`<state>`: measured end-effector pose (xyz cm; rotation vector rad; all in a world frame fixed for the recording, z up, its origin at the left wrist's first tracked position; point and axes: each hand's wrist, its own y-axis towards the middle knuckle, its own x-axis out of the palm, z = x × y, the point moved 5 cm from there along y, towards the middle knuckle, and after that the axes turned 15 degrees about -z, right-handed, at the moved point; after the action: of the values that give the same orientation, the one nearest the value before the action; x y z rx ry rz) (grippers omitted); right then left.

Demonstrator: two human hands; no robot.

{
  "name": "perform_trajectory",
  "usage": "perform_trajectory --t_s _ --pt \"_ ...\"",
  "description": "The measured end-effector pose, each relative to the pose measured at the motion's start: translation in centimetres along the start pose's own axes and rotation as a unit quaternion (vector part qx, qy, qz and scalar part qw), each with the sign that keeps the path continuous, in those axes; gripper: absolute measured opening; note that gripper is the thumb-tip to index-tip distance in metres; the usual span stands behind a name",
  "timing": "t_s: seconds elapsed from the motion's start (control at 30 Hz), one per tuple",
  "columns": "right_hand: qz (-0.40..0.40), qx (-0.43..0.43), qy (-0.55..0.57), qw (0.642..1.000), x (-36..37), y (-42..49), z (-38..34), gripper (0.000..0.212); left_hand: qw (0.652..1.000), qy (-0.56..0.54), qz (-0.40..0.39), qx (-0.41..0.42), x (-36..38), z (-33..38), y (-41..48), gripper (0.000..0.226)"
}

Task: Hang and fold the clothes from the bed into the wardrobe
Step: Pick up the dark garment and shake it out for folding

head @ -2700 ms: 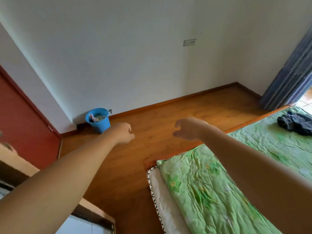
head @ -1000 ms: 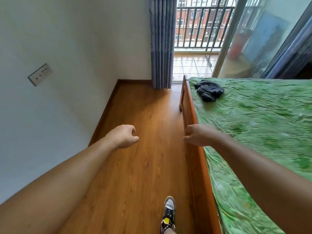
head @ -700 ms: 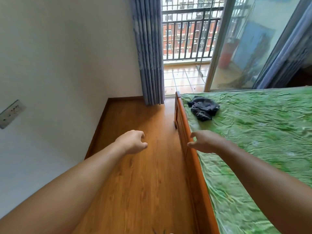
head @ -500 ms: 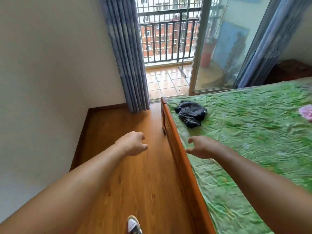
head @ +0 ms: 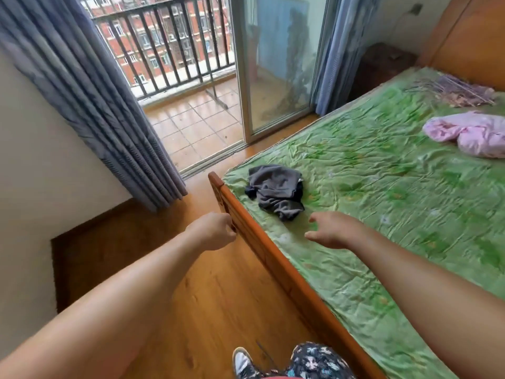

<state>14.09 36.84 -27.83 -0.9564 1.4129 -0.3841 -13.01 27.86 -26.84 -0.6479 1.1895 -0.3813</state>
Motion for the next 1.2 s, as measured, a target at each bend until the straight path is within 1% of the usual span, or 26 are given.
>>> perform_trajectory --t_s 0.13,0.27,0.37,0.57,0.63,0.77,0.87,0.93,1.0,1.1,1.17,1.2 --pt "-0.022 0.047 0.052 0.997 -2.2 4.5 2.2 0.07 0.997 0.049 -0.046 0.047 -4.0 1.4 7.3 0.038" --pt "-0.031 0.075 0.088 0.993 -4.7 10.3 4.6 0.067 0.991 0.092 -0.075 0.07 -6.9 3.9 15.5 0.048" --pt "-0.043 0.085 0.114 0.989 -6.4 15.2 6.2 0.063 0.986 0.111 -0.093 0.081 -8.3 5.4 21.2 0.047" --pt "-0.122 0.1 0.143 0.977 -6.1 23.9 7.1 0.058 0.967 0.166 -0.172 0.091 -8.8 5.3 31.9 0.046" --pt "-0.128 0.101 0.157 0.974 -5.8 27.1 7.0 0.054 0.959 0.185 -0.194 0.095 -8.5 4.9 35.9 0.042" --pt "-0.113 0.107 0.173 0.973 -5.0 33.8 6.6 0.043 0.941 0.244 -0.207 0.114 -7.7 4.1 44.9 0.024" --pt "-0.088 0.114 0.206 0.968 -3.8 39.6 5.2 0.036 0.925 0.28 -0.234 0.106 -6.3 1.9 52.3 0.033" --pt "-0.081 0.12 0.23 0.963 -3.2 43.5 3.7 0.035 0.92 0.297 -0.24 0.092 -5.3 -0.1 56.5 0.037" --pt "-0.06 0.145 0.266 0.951 -3.1 47.2 3.0 0.037 0.918 0.311 -0.23 0.084 -4.5 -1.8 60.1 0.049" --pt "-0.013 0.2 0.294 0.934 -3.5 51.5 3.2 0.047 0.931 0.295 -0.195 0.086 -4.4 -2.9 64.4 0.069" --pt "0.0 0.237 0.282 0.93 -3.5 53.2 3.6 0.058 0.938 0.27 -0.199 0.086 -4.6 -3.2 66.7 0.082" --pt "-0.007 0.251 0.28 0.927 -3.5 53.7 3.7 0.063 0.936 0.271 -0.205 0.092 -4.7 -3.2 67.5 0.088"
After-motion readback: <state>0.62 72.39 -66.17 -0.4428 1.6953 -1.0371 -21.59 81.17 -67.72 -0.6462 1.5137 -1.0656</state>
